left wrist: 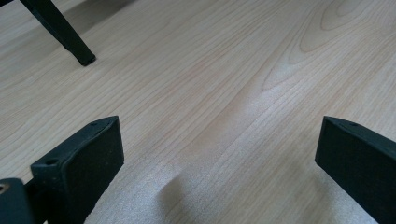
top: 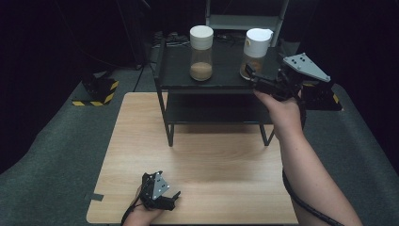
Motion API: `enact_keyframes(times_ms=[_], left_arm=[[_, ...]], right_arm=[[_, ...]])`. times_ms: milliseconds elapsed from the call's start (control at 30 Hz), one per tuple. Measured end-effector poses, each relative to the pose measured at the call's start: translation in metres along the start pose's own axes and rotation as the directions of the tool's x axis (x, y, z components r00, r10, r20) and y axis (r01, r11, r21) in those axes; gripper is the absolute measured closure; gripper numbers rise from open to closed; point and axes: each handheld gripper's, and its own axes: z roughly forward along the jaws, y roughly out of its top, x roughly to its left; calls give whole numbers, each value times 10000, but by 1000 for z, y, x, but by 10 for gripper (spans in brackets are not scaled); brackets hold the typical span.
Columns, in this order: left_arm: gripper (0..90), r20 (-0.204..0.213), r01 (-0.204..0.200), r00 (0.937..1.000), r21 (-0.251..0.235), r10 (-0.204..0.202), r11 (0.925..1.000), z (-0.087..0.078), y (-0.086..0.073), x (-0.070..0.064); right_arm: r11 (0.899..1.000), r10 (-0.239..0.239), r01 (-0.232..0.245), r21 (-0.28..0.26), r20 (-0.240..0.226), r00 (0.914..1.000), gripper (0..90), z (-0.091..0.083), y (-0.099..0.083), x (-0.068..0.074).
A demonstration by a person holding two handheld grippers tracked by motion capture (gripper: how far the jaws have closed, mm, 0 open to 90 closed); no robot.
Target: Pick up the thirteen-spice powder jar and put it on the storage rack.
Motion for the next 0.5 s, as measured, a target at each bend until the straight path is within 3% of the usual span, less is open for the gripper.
enact_keyframes(times_ms=[500], left_arm=[[14, -88, -19, 10000, 11, 19, 10000, 0, 0, -2]], right_arm=[[9994, -209, 205, -272, -158, 9997, 0, -29, -5, 0]])
